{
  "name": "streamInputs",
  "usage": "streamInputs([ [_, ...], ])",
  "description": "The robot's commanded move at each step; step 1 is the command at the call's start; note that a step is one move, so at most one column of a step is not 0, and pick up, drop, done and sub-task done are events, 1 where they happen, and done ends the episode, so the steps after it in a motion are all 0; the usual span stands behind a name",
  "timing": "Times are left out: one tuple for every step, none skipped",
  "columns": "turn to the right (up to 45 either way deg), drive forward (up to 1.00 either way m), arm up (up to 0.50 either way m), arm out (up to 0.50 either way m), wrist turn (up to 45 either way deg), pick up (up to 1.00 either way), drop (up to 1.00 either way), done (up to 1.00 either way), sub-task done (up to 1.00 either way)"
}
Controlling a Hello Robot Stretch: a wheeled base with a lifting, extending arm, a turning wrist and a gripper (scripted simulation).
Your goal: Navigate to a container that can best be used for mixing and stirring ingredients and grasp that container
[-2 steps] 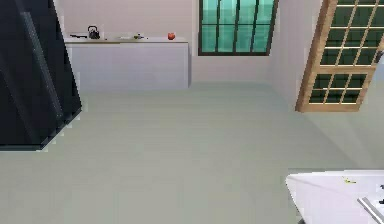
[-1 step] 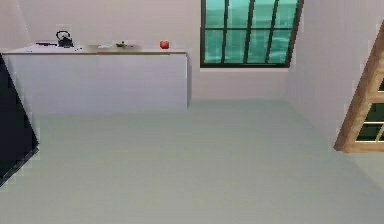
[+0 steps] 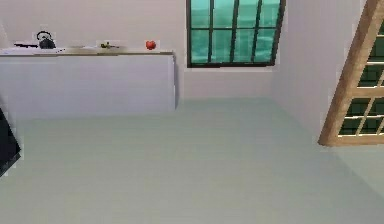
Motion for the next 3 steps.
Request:
streamInputs([
  [0.0,0.2,0.0,0.0,0.0,0.0,0.0,0.0,0.0],
  [45.0,0.0,0.0,0.0,0.0,0.0,0.0,0.0,0.0],
  [15.0,0.0,0.0,0.0,0.0,0.0,0.0,0.0,0.0],
])
